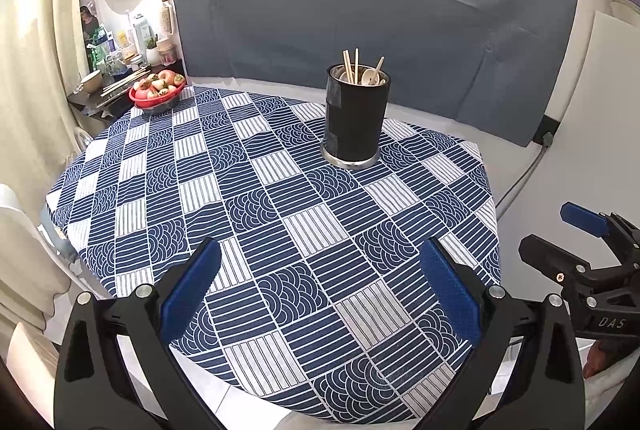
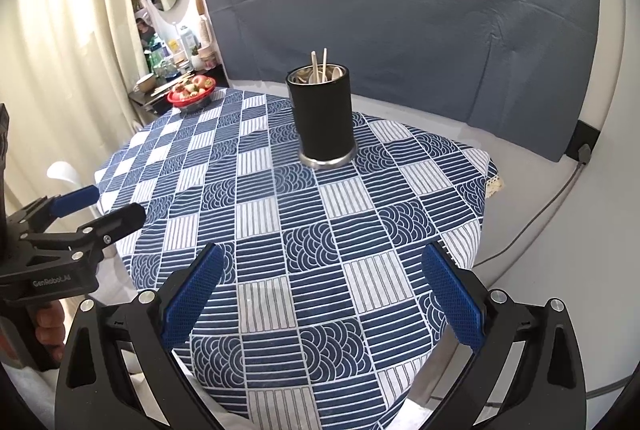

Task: Organize utensils

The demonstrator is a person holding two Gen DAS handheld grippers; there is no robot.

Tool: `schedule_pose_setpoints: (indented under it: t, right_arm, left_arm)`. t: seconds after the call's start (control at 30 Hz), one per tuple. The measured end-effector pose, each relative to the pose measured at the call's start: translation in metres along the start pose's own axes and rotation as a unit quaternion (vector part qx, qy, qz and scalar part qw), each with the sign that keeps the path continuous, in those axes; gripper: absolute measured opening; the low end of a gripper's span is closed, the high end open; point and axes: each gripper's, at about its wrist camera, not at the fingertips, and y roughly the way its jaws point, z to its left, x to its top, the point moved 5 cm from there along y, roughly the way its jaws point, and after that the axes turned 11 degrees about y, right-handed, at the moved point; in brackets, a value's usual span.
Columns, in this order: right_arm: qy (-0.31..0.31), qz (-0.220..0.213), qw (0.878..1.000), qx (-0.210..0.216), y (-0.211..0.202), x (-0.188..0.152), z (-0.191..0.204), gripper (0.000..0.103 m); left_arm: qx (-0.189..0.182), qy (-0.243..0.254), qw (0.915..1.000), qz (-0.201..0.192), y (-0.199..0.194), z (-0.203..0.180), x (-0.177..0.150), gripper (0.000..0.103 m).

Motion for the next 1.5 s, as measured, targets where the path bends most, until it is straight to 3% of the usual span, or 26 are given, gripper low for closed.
schedule_pose_setpoints:
  t: [0.63, 1.5]
  right_arm:
    - [-0.008, 0.009, 1.0, 0.005, 0.004, -0.001, 0.001, 0.095]
    - [0.008, 0.011, 1.0, 0.018, 0.003, -0.001, -0.006, 0.095]
  left_arm:
    - [-0.006, -0.035, 0.9992, 0.017, 0.005, 0.009, -0.007, 0.097]
    - [-0.001, -0.029, 0.9993, 0.023, 0.0, 0.011, -0.011, 0.097]
